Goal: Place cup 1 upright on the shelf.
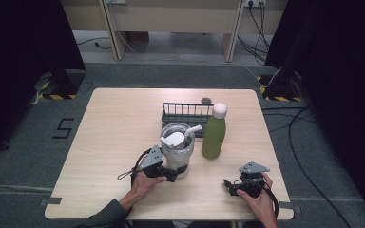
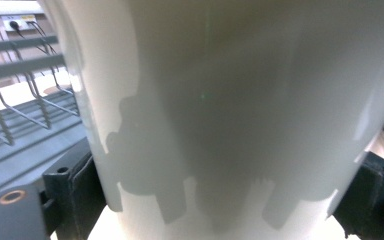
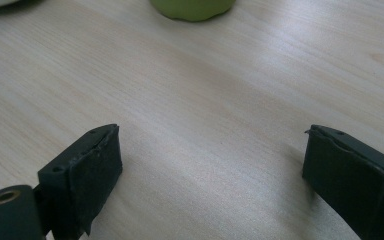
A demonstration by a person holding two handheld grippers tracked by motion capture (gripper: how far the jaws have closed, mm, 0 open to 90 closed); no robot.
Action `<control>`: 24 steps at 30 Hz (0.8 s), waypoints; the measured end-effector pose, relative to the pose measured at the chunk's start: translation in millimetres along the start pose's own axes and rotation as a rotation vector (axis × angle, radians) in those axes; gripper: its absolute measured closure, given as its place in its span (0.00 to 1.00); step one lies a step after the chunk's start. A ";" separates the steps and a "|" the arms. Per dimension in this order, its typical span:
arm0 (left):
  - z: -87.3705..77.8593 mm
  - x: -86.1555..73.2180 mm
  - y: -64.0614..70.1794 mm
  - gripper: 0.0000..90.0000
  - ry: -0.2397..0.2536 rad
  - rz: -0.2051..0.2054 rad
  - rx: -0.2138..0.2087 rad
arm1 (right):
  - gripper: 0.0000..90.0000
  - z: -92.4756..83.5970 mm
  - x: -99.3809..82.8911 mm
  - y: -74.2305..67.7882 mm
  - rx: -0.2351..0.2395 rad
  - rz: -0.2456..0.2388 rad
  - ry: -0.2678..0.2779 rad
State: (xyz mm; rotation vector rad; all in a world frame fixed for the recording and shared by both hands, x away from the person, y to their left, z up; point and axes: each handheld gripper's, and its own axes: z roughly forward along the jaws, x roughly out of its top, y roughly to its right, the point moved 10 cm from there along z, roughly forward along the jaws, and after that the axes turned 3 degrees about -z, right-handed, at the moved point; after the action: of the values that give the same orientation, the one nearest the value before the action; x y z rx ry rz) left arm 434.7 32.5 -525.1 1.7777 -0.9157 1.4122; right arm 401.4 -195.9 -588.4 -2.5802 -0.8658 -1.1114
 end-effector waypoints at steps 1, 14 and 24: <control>-1.1 2.8 -0.4 0.12 0.008 -0.004 0.000 | 0.10 0.0 0.0 0.1 0.000 0.000 0.000; -11.2 42.5 -24.1 0.12 0.014 -0.004 0.039 | 0.10 0.0 0.0 0.0 0.000 0.000 -0.001; -9.6 77.4 -42.6 0.12 0.003 0.016 0.054 | 0.10 -0.2 -0.2 -0.1 0.001 0.001 -0.003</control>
State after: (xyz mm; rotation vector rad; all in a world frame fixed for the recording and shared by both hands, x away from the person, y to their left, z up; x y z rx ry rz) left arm 478.8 54.2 -451.0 1.8106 -0.8998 1.4623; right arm 401.1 -196.0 -588.4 -2.5822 -0.8661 -1.1064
